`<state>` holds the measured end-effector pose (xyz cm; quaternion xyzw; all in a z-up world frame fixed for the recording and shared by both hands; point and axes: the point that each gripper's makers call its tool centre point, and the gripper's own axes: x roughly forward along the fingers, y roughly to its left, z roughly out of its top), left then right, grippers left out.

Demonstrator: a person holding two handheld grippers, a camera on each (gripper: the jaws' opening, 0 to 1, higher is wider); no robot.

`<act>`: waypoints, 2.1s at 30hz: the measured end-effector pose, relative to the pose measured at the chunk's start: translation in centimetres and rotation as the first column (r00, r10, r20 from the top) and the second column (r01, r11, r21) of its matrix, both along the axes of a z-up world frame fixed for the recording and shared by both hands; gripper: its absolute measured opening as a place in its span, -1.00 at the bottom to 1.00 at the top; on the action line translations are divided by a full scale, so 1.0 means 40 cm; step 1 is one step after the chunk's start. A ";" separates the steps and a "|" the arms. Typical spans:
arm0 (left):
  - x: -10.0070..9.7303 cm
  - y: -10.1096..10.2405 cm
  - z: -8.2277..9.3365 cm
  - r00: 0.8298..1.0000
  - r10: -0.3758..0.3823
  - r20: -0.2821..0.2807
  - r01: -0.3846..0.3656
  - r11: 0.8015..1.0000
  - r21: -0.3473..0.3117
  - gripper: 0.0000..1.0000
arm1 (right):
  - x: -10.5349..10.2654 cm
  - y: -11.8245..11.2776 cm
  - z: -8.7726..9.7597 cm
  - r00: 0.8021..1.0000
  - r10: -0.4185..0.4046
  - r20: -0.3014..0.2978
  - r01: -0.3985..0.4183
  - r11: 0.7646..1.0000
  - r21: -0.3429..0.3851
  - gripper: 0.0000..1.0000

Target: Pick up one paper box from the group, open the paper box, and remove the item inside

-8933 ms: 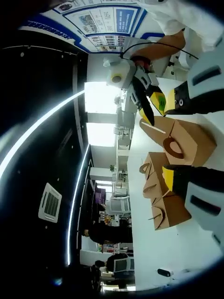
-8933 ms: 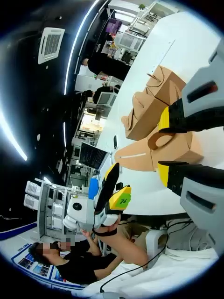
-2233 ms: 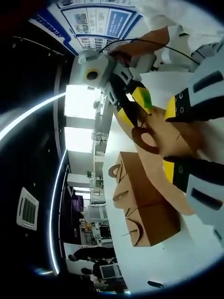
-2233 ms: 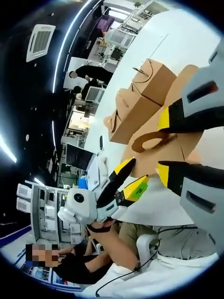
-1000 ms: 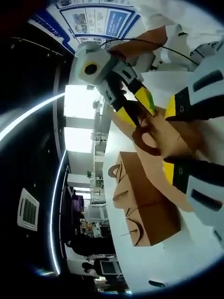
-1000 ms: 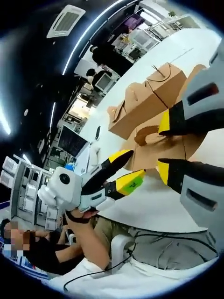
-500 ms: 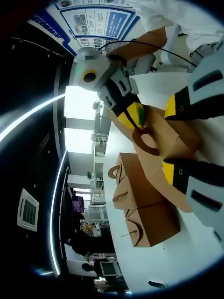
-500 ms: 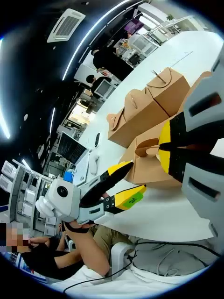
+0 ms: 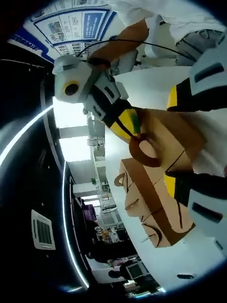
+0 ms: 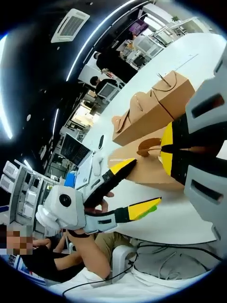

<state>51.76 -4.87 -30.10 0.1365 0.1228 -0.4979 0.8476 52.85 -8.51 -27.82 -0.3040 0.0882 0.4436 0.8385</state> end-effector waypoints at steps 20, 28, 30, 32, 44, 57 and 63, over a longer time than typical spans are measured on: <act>0.037 -0.047 -0.017 0.997 0.052 0.051 -0.050 0.998 -0.027 0.35 | -0.008 0.007 0.017 0.999 0.029 -0.018 -0.028 0.999 0.035 -0.95; 0.035 -0.045 -0.013 0.999 0.046 0.018 -0.046 0.999 -0.024 0.35 | -0.019 0.015 0.037 0.999 0.038 -0.014 -0.037 0.997 0.064 -0.95; 0.034 -0.046 -0.013 0.999 0.044 0.020 -0.043 0.999 -0.027 0.35 | -0.020 0.014 0.039 0.999 0.034 -0.014 -0.033 0.997 0.066 -0.95; 0.034 -0.048 -0.013 0.999 0.042 0.019 -0.042 0.999 -0.030 0.35 | -0.024 0.013 0.043 0.999 0.036 -0.018 -0.035 0.997 0.073 -0.95; 0.023 -0.050 -0.015 1.000 0.027 0.015 -0.027 0.999 -0.019 0.34 | -0.030 0.011 0.062 0.997 0.039 -0.064 -0.028 0.986 0.164 -0.95; 0.012 -0.055 -0.022 0.999 0.015 0.030 -0.015 1.000 0.018 0.32 | -0.066 0.018 0.052 0.995 0.090 -0.052 -0.082 0.988 0.133 -0.95; 0.005 -0.067 -0.023 0.999 0.006 0.033 -0.007 1.000 0.021 0.33 | -0.083 0.006 0.036 0.992 0.119 -0.045 -0.114 0.988 0.106 -0.95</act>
